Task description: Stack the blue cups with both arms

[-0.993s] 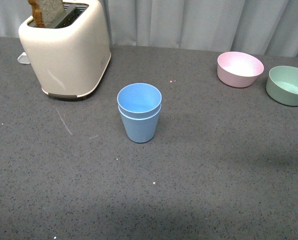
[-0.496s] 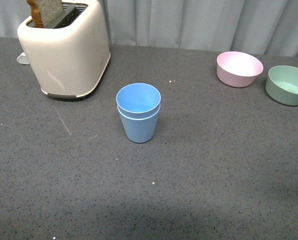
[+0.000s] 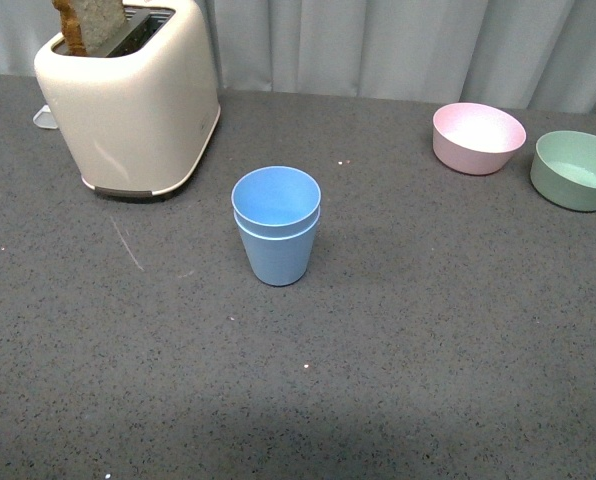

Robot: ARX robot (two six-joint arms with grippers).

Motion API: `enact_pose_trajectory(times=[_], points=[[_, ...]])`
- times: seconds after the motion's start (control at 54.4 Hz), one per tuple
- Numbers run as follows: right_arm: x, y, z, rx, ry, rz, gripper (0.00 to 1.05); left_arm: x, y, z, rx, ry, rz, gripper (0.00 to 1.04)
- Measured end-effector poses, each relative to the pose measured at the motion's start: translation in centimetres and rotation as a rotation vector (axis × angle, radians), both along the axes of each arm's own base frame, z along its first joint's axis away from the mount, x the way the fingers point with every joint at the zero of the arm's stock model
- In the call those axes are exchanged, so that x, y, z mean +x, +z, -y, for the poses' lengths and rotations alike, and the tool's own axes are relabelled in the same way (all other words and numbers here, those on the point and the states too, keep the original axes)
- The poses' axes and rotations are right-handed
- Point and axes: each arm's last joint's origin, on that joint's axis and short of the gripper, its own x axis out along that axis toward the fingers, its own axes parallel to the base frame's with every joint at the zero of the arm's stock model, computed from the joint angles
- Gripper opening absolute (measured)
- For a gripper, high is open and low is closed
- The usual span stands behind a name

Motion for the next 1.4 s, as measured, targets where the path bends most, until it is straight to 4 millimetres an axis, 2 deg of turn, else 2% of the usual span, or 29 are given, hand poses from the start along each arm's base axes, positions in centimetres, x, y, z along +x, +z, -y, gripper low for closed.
enact_pose_trajectory(times=[1.287,1.397], points=[[-4.0,0.1,0.0,0.000,0.003,0.011,0.01,0.0,0.0,0.0,0.000,0.000,0.000,0.98],[-4.0,0.1,0.0,-0.001,0.003,0.011,0.17,0.0,0.0,0.0,0.000,0.000,0.000,0.98]])
